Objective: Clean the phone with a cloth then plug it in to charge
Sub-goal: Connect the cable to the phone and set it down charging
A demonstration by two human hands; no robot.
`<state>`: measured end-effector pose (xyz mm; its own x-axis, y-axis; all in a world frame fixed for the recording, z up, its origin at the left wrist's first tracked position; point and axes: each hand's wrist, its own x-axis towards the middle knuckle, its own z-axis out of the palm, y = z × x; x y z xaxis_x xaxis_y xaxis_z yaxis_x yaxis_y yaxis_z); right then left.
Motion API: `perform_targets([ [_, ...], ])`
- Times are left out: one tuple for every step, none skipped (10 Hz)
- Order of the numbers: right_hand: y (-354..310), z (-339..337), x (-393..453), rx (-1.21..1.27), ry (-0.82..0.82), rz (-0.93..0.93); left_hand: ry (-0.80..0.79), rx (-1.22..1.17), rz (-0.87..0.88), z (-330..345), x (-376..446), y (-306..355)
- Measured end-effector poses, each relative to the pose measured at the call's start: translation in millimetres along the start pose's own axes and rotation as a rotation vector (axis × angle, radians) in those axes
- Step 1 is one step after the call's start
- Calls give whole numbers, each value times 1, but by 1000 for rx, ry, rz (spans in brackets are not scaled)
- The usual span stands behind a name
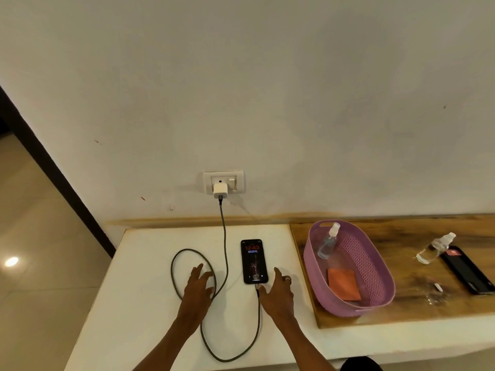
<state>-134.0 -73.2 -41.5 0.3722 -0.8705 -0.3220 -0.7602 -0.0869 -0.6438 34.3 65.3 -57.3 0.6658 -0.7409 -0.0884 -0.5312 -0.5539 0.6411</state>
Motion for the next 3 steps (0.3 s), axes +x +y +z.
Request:
perform_targets([
  [1, -1, -2, -27, 7, -11, 9, 24, 11, 1, -1, 0],
  [3, -5, -10, -41, 39, -53, 31, 15, -12, -2, -5, 4],
  [6, -5, -11, -26, 70, -92, 43, 36, -11, 1, -5, 2],
])
